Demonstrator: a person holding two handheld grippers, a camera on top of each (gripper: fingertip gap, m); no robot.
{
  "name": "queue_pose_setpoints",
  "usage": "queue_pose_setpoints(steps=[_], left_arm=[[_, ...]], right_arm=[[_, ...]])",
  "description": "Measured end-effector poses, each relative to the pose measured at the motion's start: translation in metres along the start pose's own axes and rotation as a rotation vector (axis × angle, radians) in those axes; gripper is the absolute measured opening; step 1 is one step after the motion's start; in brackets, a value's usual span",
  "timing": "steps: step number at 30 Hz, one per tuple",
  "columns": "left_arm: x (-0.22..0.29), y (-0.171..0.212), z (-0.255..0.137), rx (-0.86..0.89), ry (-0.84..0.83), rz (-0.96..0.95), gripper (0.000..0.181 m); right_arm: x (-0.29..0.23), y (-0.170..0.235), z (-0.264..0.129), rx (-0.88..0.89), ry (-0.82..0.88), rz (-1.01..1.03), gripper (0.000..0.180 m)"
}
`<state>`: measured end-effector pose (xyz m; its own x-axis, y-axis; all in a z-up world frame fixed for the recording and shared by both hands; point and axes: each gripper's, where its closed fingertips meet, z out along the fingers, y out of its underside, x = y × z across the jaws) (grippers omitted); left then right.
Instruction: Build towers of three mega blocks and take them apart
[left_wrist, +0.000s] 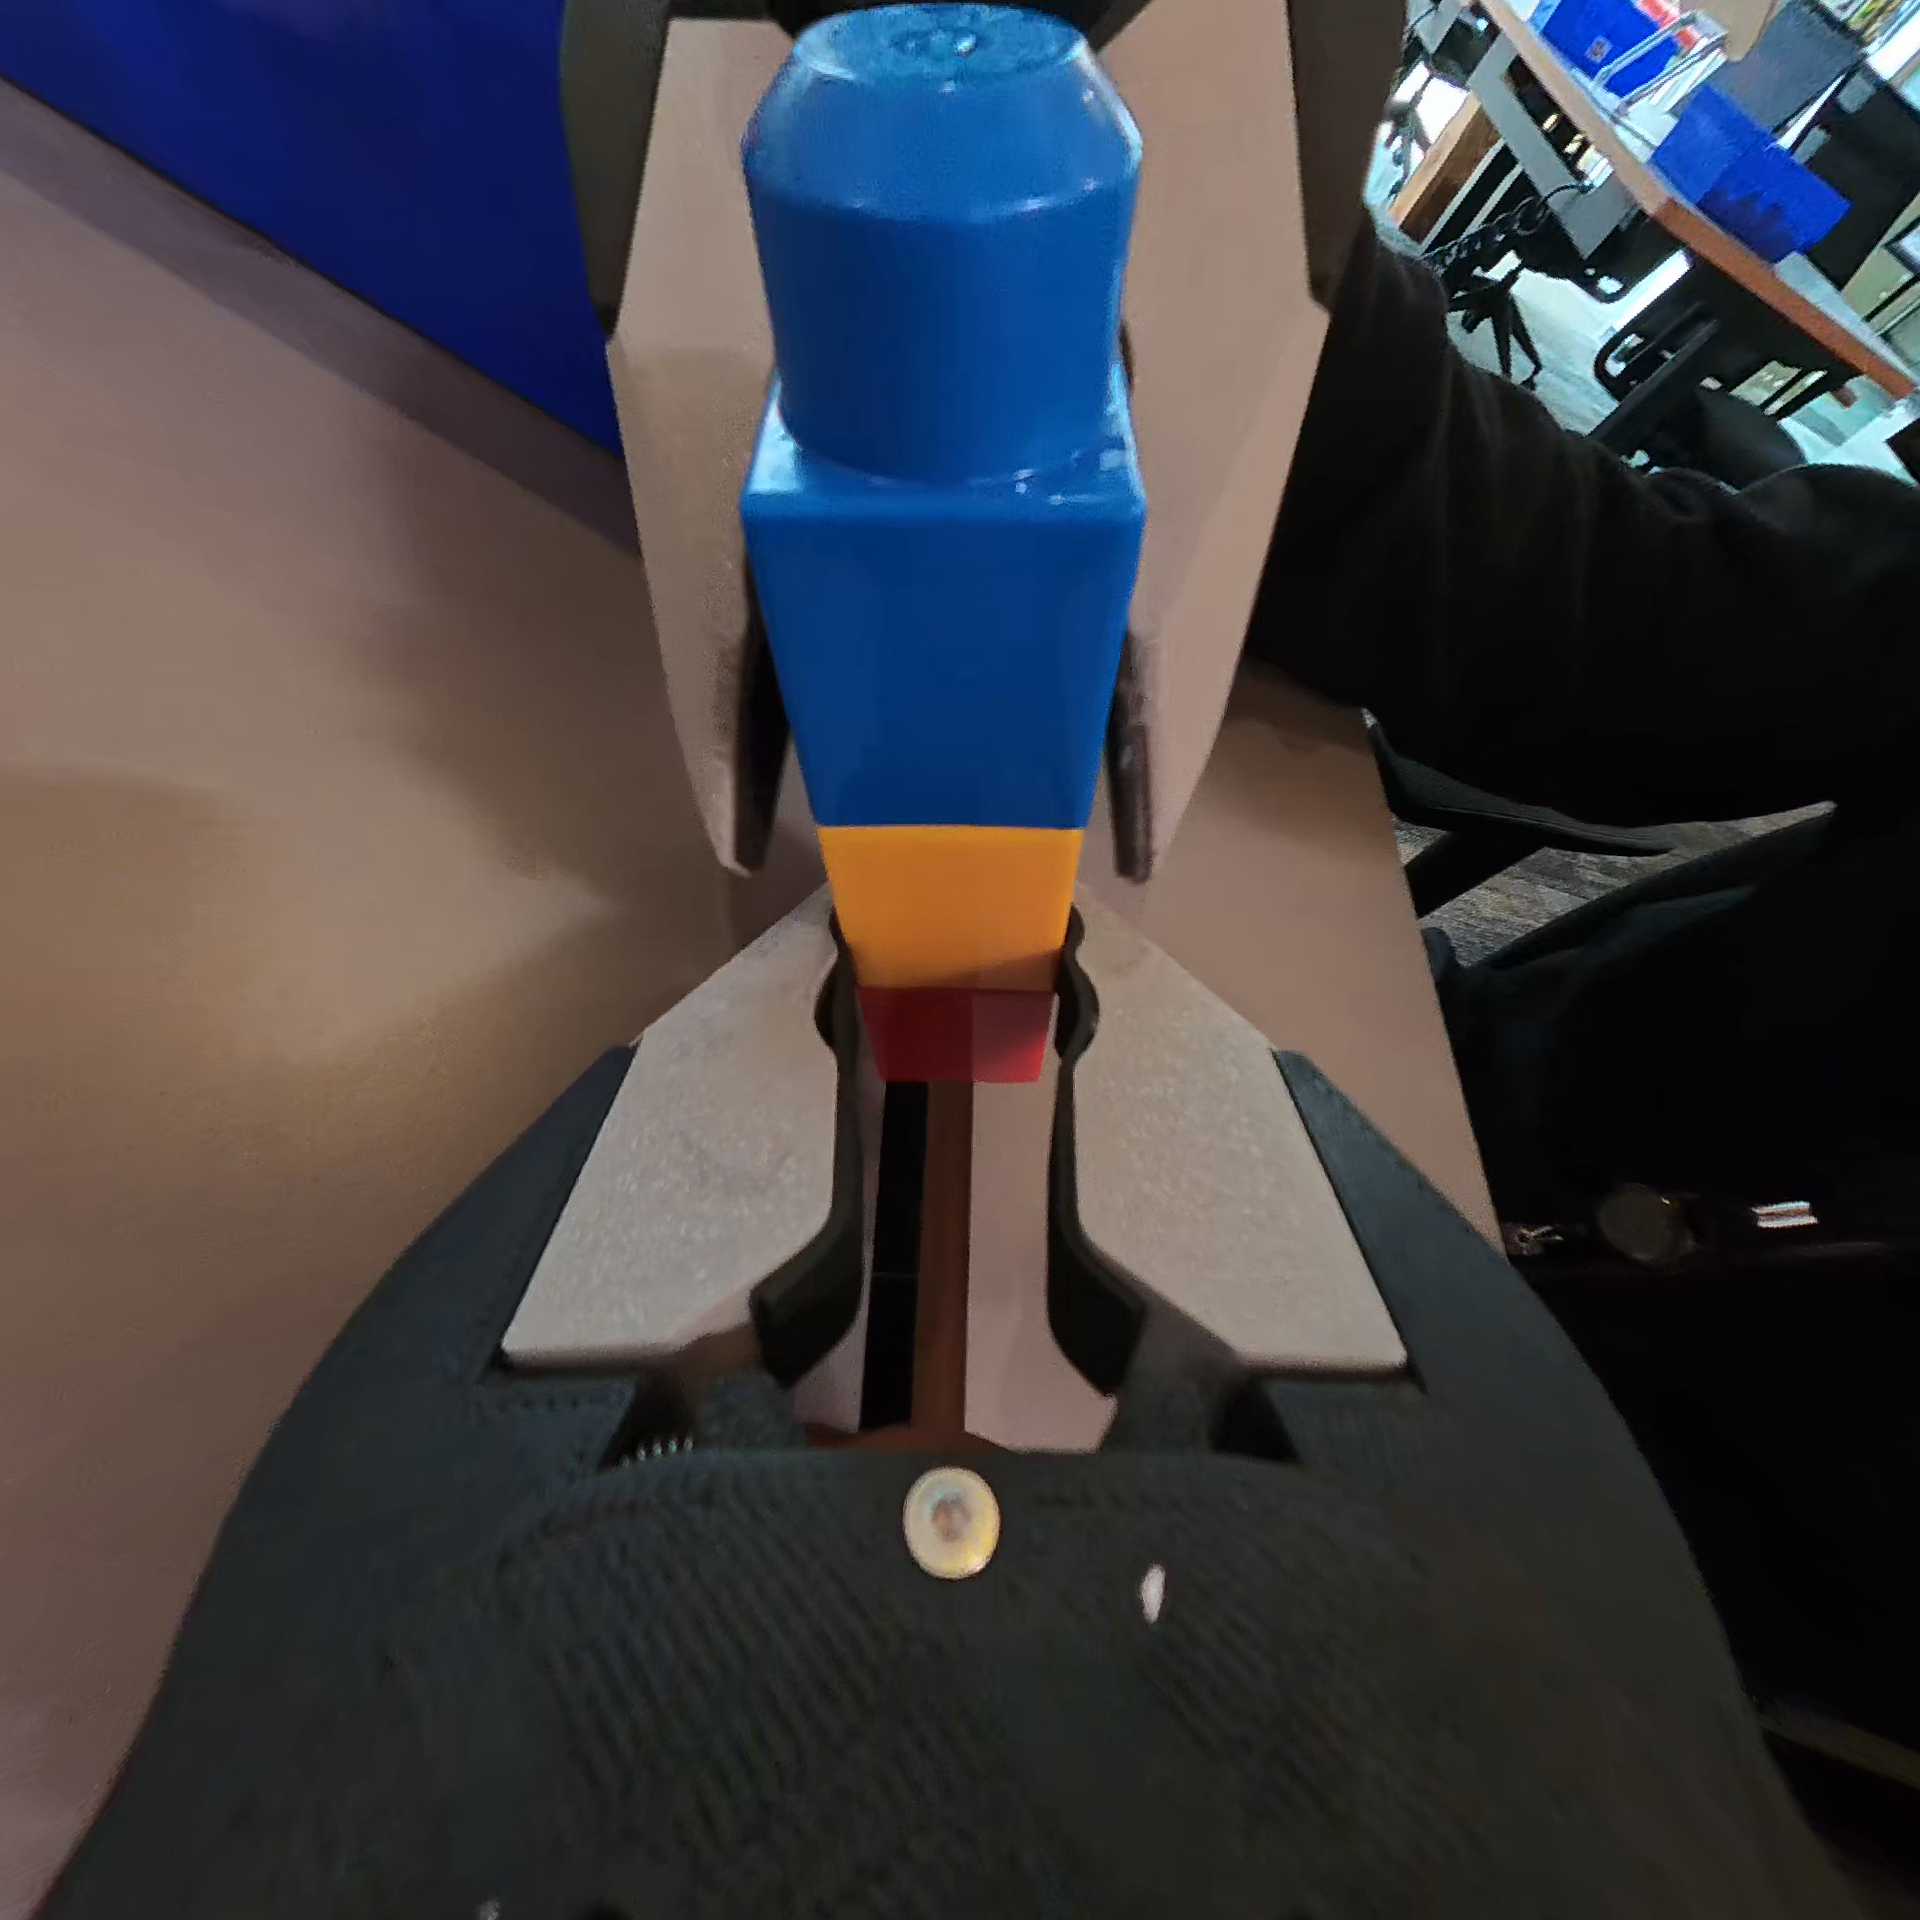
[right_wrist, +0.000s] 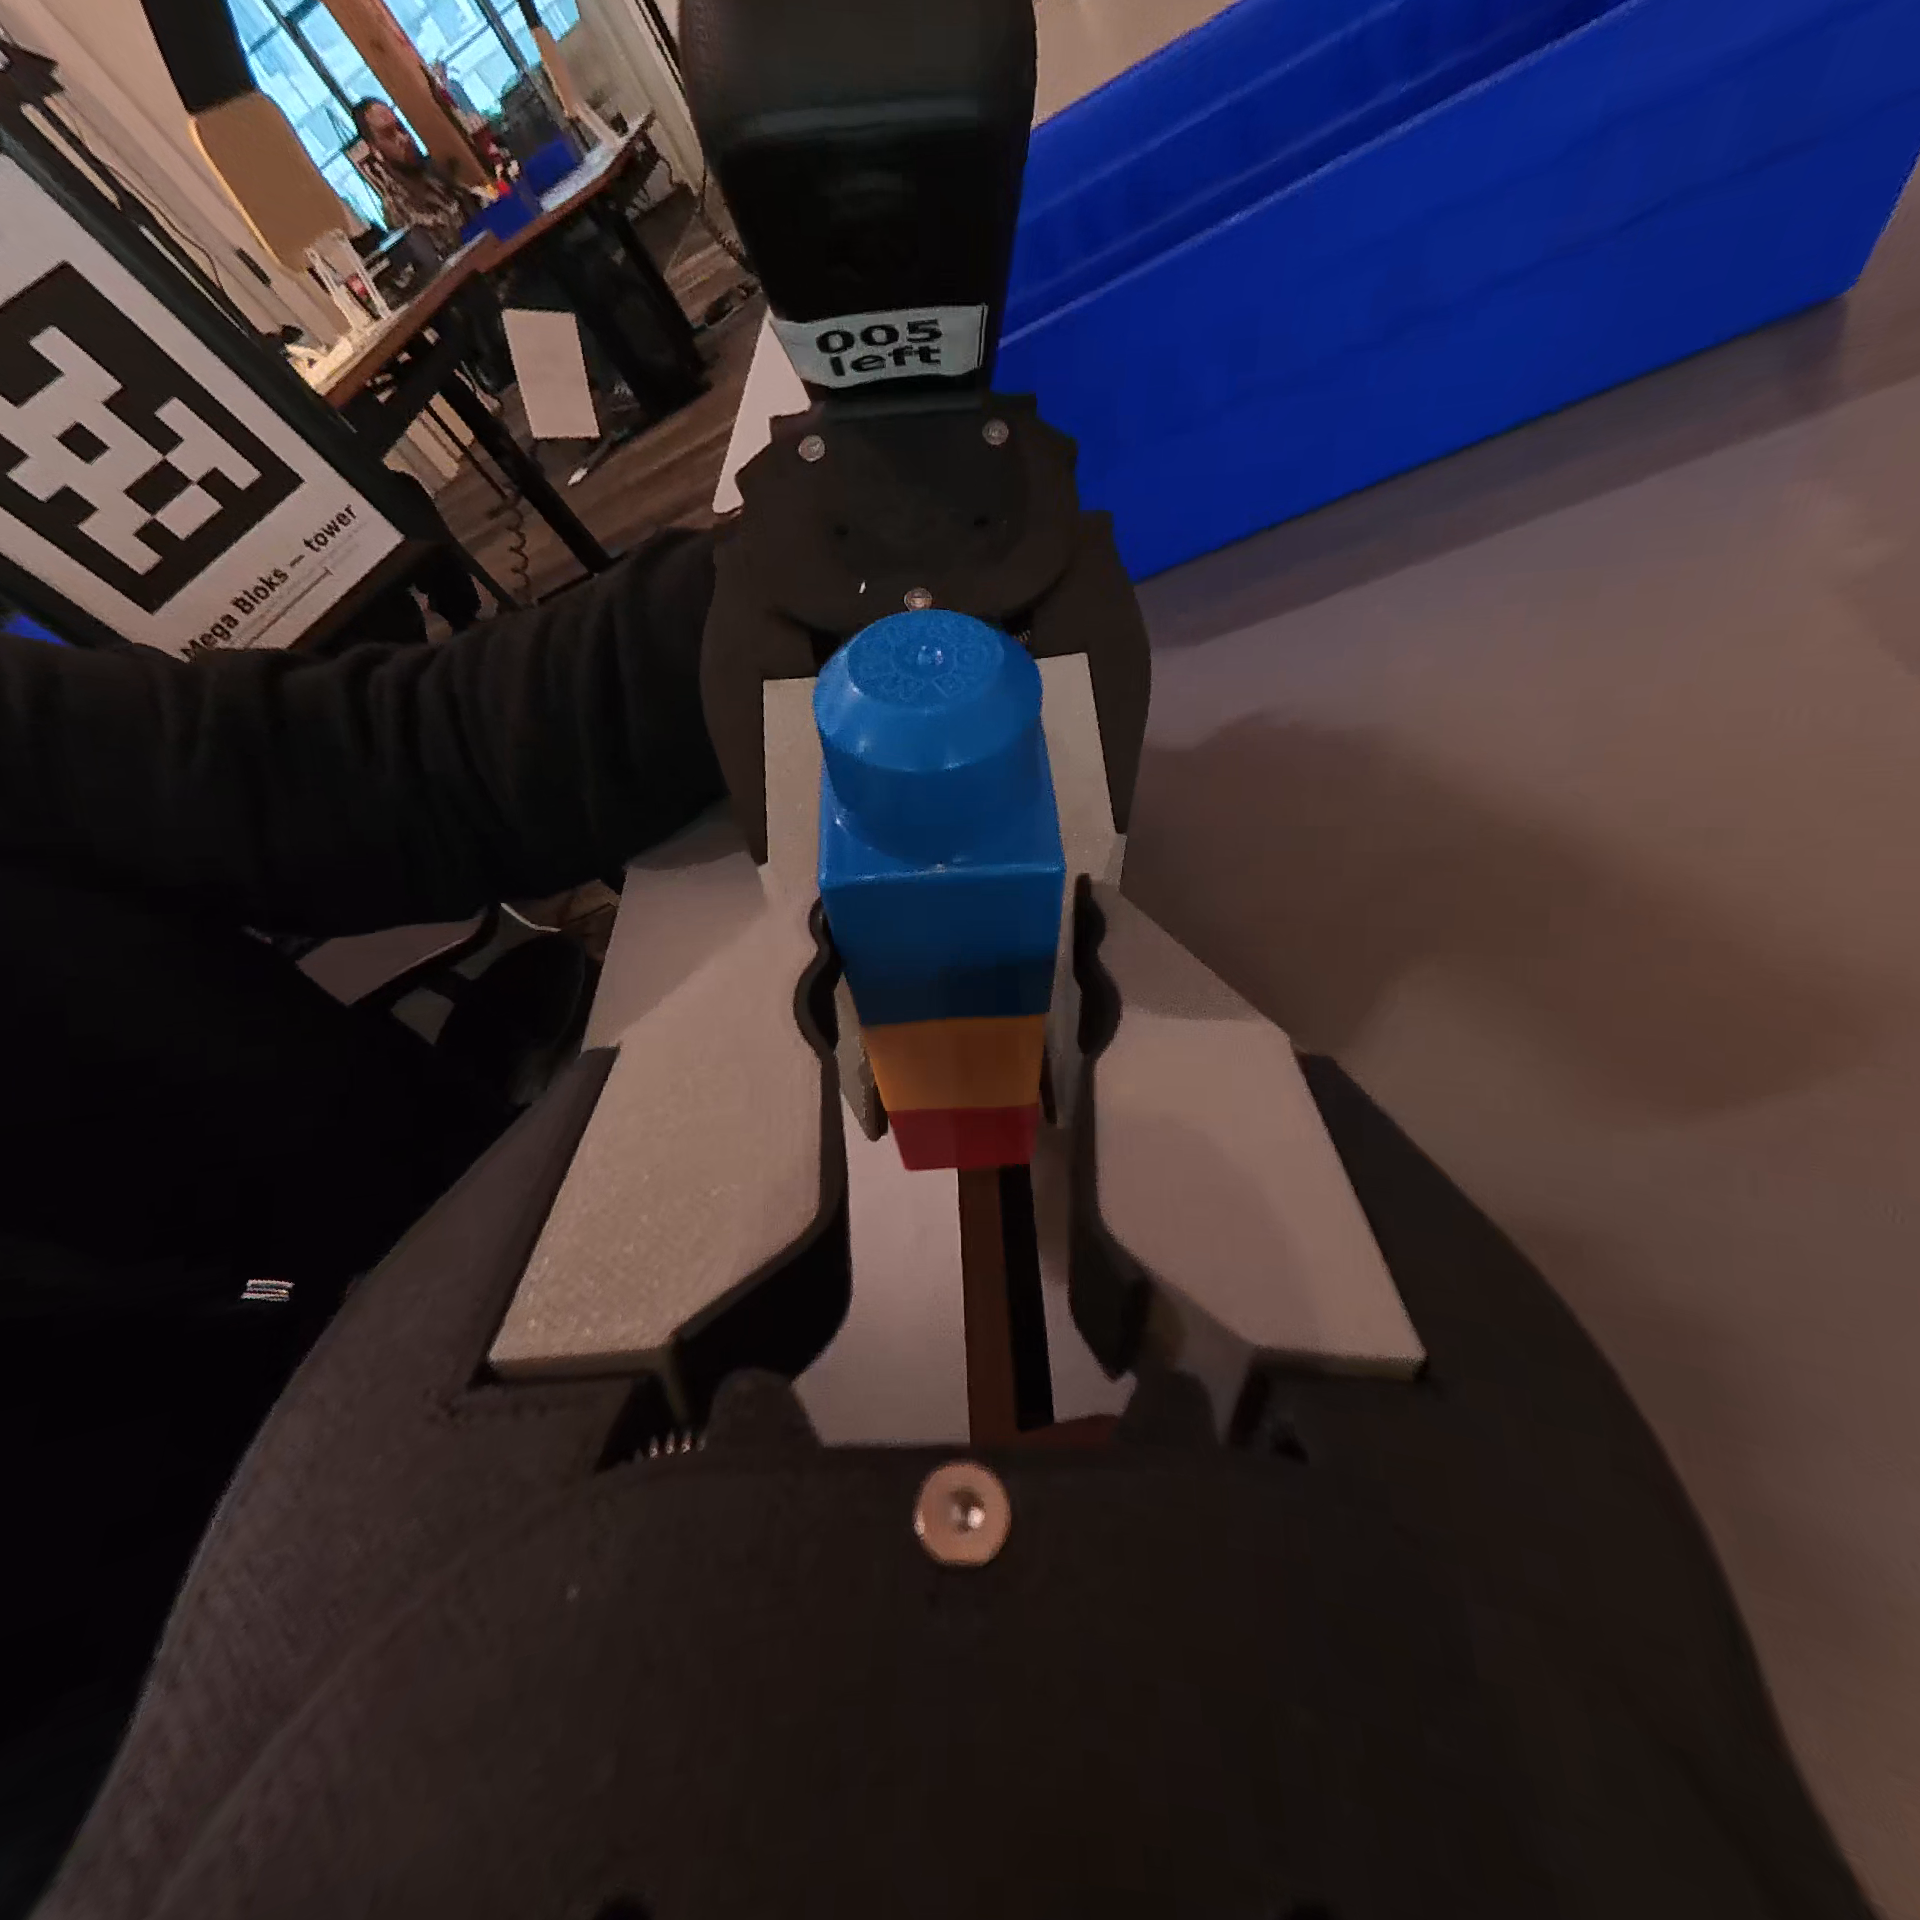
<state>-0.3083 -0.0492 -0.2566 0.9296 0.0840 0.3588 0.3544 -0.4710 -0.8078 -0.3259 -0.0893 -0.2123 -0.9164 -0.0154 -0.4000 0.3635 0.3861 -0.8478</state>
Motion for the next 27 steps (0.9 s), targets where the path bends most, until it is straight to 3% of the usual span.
queue_pose_setpoints(steps=[1,9,14,23,27], left_arm=[[-0.001,0.0,0.0,-0.003,-0.005,-0.003,0.035],[-0.005,-0.008,-0.003,0.043,-0.038,0.008,0.036],[-0.014,-0.003,-0.003,0.026,-0.072,-0.01,0.049],[-0.02,-0.01,-0.005,0.059,-0.125,0.014,0.052],[-0.028,-0.009,-0.007,0.064,-0.156,-0.008,0.05]], right_arm=[[0.0,0.0,0.001,-0.002,0.004,-0.012,0.034],[0.001,-0.014,-0.007,0.056,0.058,-0.077,0.033],[0.004,-0.039,-0.028,0.184,0.148,-0.141,0.033],[-0.019,-0.095,-0.094,0.496,0.371,-0.333,0.033],[-0.044,-0.118,-0.158,0.669,0.556,-0.37,0.033]])
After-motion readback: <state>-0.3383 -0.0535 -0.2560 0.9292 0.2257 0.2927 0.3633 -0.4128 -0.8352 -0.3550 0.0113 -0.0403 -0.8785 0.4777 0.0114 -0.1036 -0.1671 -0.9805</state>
